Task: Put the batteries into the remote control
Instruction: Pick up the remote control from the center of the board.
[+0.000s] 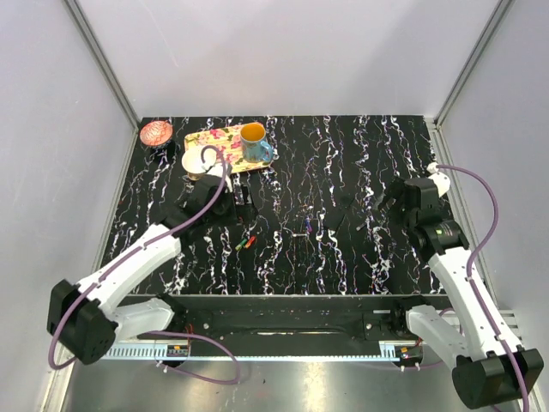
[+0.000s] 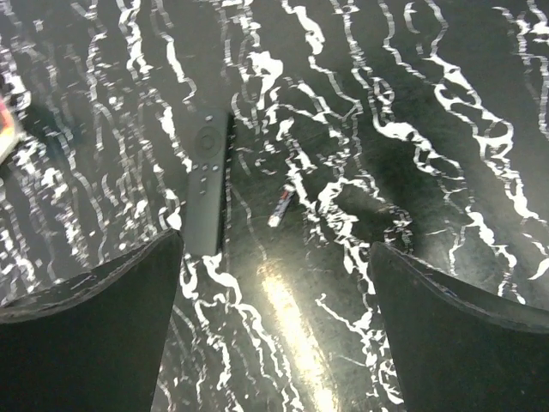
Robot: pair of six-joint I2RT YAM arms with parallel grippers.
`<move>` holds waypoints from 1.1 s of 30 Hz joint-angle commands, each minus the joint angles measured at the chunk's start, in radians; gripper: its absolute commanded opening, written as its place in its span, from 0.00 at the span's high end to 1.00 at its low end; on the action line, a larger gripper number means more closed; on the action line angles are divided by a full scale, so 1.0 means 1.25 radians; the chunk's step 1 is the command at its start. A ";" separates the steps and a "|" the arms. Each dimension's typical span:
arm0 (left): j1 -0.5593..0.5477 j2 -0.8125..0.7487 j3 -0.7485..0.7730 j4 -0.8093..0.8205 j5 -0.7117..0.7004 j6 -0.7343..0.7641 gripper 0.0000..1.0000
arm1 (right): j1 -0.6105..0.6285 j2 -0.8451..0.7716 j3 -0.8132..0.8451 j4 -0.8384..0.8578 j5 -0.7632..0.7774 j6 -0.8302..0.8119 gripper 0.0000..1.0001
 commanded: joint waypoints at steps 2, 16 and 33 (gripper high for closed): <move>-0.032 0.096 0.107 0.061 0.058 0.082 0.01 | 0.003 -0.079 0.003 0.053 -0.157 -0.026 0.01; -0.270 0.604 0.581 -0.060 0.005 0.288 0.18 | 0.002 -0.133 0.051 -0.008 -0.279 -0.018 0.00; -0.316 0.952 0.878 -0.101 -0.024 0.313 0.08 | 0.002 -0.238 0.071 -0.104 -0.346 -0.008 0.00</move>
